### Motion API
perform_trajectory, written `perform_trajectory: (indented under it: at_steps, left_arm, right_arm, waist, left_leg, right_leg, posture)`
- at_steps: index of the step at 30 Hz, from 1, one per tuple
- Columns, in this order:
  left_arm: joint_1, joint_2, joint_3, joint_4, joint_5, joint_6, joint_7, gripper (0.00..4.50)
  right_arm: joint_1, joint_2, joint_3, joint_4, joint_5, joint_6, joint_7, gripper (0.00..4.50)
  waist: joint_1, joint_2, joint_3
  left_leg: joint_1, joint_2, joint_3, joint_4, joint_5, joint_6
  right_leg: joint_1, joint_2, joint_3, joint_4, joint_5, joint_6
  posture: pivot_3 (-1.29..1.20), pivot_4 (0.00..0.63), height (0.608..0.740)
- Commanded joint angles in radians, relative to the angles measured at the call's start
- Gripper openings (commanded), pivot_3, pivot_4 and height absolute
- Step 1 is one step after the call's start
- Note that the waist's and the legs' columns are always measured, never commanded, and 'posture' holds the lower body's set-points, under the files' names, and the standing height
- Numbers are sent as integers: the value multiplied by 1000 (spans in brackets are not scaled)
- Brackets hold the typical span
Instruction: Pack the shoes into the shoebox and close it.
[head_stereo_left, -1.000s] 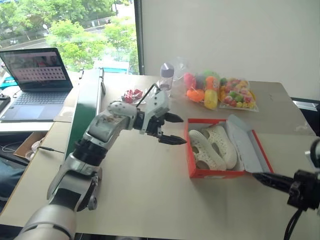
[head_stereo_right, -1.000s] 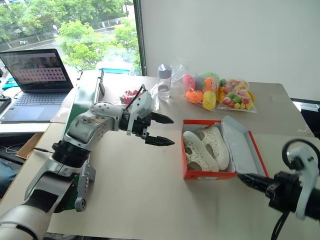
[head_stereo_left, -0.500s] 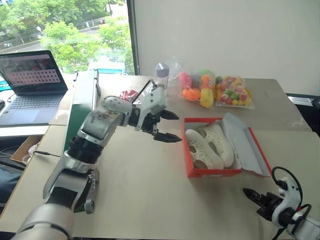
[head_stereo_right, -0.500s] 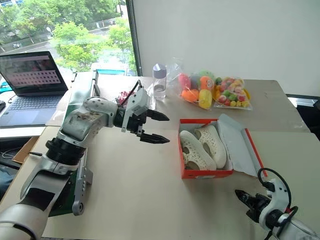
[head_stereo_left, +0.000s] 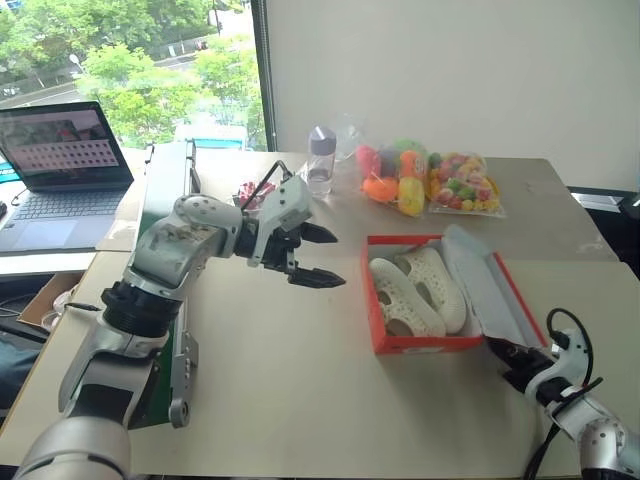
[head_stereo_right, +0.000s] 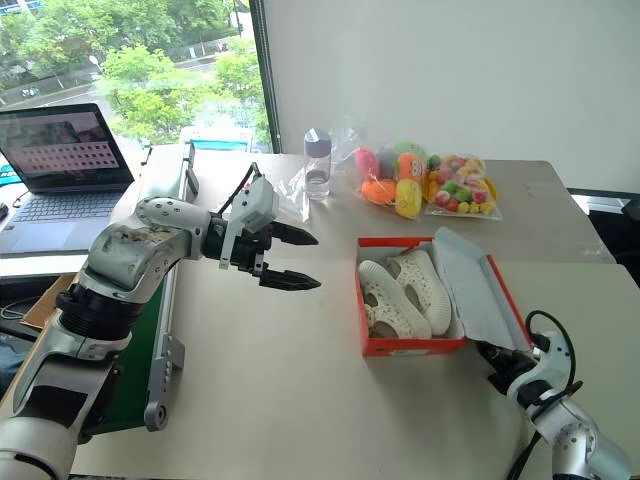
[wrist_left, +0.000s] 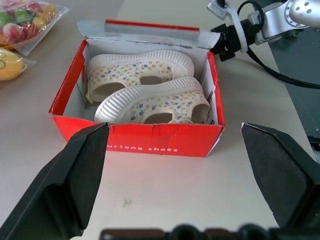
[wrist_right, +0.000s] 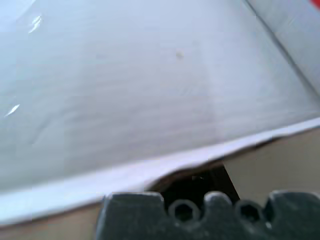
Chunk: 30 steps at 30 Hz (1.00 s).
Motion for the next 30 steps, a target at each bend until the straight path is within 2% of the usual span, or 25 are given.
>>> perform_trajectory:
  at_steps: [1, 5, 10, 17, 24, 30]
  left_arm:
    - [7, 29, 30, -62, -35, 22, -14, 4500]
    - [23, 69, 33, -90, -55, 36, -38, 4500]
    - [20, 115, 78, -57, -52, 22, -41, 4500]
    - [-19, 166, 146, -2, -43, 4, -19, 4500]
    - [-69, 195, 196, -11, -90, 50, -24, 4500]
    - [-76, 208, 223, -46, -126, 91, -7, 4500]
  right_arm:
    - [-4, -34, -115, 1, 74, -19, 5, 52]
    - [12, -83, -178, -73, 150, 33, 18, 52]
    - [5, -146, -214, -214, 249, 125, -13, 52]
    - [-33, -209, -193, -306, 323, 204, -27, 52]
    - [-74, -218, -162, -333, 357, 245, -35, 52]
    - [-112, -218, -77, -445, 442, 325, -38, 52]
  waist:
    - [6, 0, 0]
    - [9, 3, 0]
    - [3, 3, 0]
    - [2, 3, 0]
    - [6, 3, 0]
    - [-1, 3, 0]
  left_leg:
    - [0, 0, 0, 0, 0, 0]
    - [0, 0, 0, -1, 4, 6]
    - [1, 0, 0, -1, 3, 4]
    - [1, 0, 0, -1, 3, 5]
    - [1, 0, 0, -1, 3, 5]
    - [1, 0, 0, -1, 4, 6]
  right_leg:
    - [0, 0, 0, 1, 0, 0]
    - [-1, 1, 0, 1, 0, 0]
    - [-1, 1, 1, 2, 0, 0]
    - [-1, 1, 1, 2, 0, 0]
    - [-1, 1, 1, 2, 0, 0]
    - [-1, 1, 1, 3, 0, 0]
  posture:
    - [0, 150, 740]
    - [0, 150, 740]
    - [0, 150, 740]
    - [0, 150, 740]
    - [0, 150, 740]
    - [0, 150, 740]
